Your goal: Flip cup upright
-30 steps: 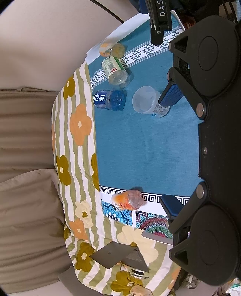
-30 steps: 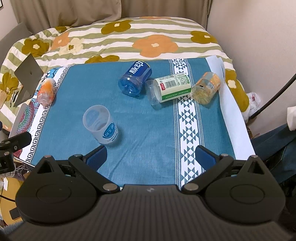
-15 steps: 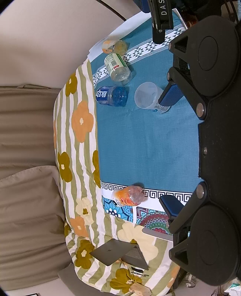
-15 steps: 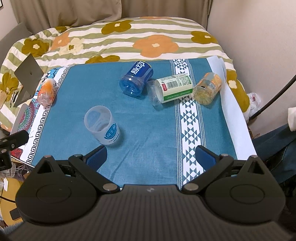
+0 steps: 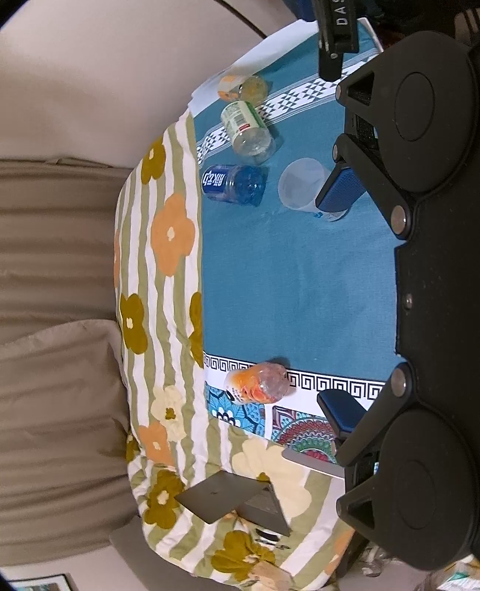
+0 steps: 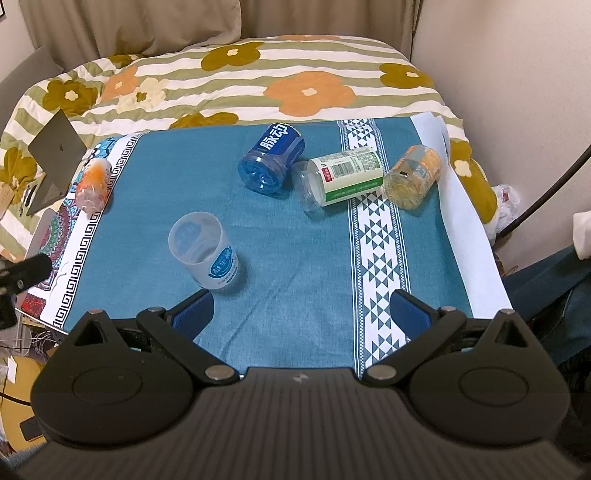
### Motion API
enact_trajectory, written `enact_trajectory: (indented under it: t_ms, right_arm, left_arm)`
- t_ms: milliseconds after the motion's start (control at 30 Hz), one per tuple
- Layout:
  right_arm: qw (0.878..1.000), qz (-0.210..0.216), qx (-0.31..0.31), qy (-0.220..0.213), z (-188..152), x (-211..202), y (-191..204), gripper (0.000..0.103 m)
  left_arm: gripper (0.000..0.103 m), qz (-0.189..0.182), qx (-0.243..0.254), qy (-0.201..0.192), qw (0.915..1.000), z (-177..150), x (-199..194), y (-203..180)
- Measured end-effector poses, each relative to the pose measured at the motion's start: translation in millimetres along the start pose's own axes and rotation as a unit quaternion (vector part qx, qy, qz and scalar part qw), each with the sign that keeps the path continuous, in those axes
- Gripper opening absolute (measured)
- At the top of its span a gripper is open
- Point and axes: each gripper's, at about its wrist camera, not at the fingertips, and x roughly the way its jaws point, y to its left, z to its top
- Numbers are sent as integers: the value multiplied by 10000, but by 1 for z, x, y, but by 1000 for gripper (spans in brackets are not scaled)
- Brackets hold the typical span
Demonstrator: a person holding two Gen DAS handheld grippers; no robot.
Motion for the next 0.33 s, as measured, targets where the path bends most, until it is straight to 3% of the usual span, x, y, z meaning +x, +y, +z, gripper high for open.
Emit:
enact_trajectory:
  t_ms: [333]
  right_arm:
    - [10000,-36,43,-10,-1,0,-2,103]
  left_arm:
    - [103,37,-49,14,10000,0,3,4]
